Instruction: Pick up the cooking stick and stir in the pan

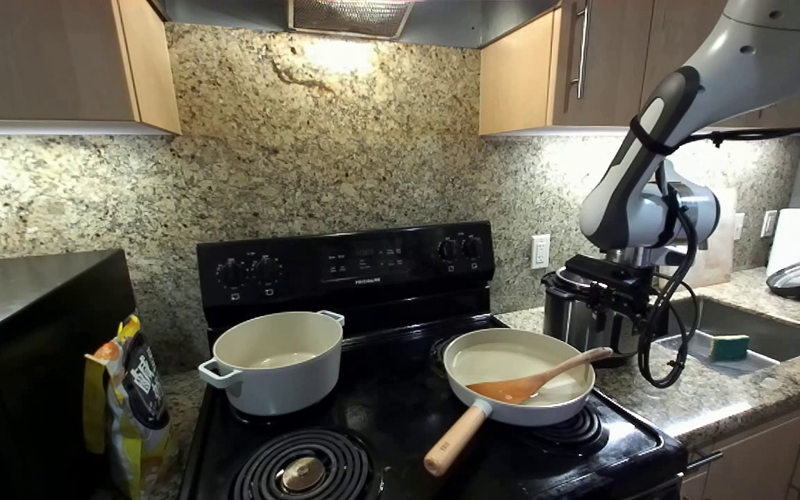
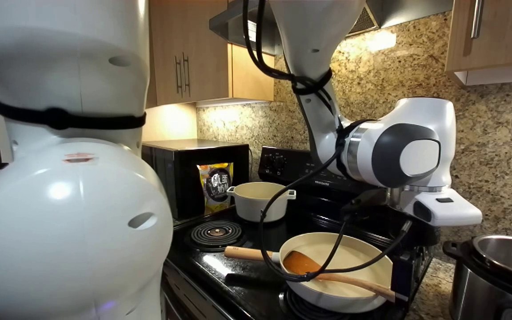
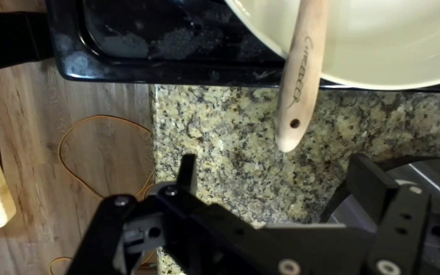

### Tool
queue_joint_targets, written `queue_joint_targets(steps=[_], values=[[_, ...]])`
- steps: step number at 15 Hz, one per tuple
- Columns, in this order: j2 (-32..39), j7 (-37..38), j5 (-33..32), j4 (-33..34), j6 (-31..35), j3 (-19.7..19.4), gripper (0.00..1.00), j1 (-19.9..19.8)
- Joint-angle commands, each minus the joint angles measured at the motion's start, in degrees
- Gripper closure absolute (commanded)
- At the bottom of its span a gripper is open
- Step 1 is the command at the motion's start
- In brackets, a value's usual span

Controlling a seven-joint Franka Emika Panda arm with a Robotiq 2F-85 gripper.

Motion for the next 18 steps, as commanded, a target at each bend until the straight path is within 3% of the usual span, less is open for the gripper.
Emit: queue_joint_targets(steps=[1,13,14,18], values=[[2.53,-1.57,0.46,1.98,0.87,-0.10,0.00,1.13],[7.01,-2.54,8.02,3.89,-0.56,0.65,0.00,3.17],[7.15,-2.49,8.41,3.92,-0.67,0.54,0.24,3.12],[7.13,-2.57,9.61,3.93,-0.73,0.24,0.47,3.02]])
